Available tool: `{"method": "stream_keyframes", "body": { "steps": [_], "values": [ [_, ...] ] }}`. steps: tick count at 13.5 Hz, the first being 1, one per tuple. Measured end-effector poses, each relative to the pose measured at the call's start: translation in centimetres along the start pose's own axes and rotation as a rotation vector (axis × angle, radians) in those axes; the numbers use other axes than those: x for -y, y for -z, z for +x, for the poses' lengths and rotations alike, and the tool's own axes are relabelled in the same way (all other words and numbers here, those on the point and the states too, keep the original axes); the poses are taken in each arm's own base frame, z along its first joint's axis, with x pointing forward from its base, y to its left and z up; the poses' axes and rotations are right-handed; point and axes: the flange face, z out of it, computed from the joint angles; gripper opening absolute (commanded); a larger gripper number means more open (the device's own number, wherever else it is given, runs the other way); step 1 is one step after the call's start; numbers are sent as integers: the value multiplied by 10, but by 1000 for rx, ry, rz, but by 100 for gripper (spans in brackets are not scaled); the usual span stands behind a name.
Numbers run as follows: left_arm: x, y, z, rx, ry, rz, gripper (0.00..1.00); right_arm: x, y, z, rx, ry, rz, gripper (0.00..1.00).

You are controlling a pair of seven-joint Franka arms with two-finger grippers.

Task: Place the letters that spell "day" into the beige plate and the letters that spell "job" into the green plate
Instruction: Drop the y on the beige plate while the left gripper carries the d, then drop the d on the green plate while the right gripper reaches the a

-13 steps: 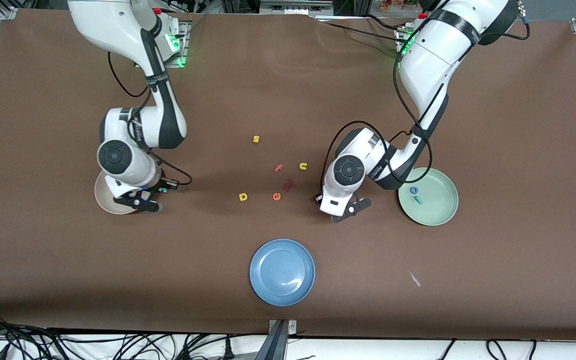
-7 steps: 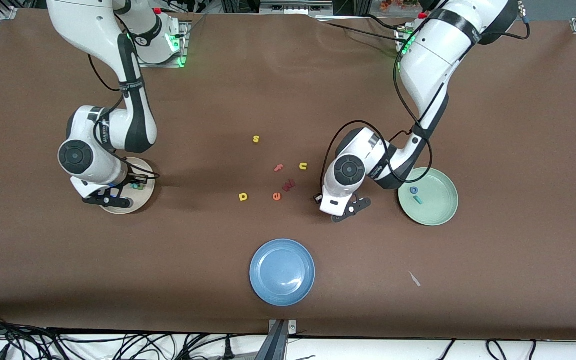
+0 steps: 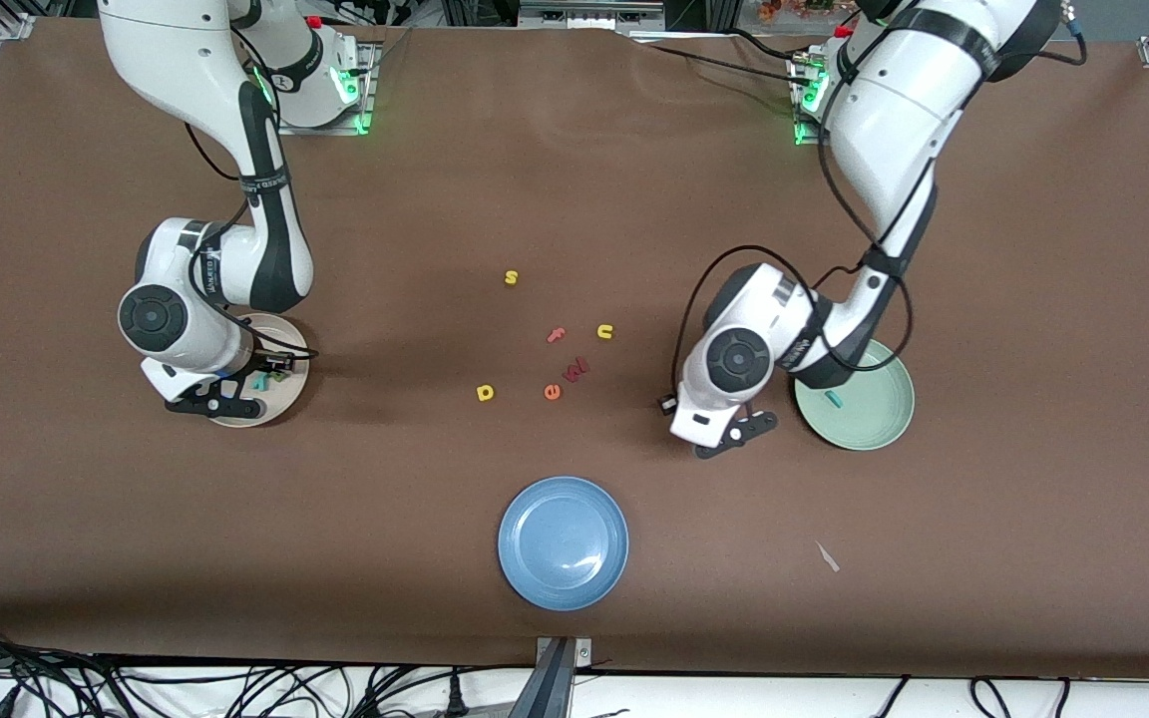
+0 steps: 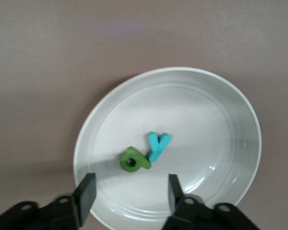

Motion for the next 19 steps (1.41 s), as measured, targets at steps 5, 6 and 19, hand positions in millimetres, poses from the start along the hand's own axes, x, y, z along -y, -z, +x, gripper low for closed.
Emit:
{"method": "stream_keyframes", "body": {
  "steps": [5,6,19],
  "values": [
    [95,59,53,65,-154,61,0,66,37,7,2,110,45,100],
    [116,59,65,81,-176,63,0,86,42,6,-6,142,57,100],
    [204,48,100,54,-328,10,100,257,37,-16,-56,346,177,100]
  ]
}}
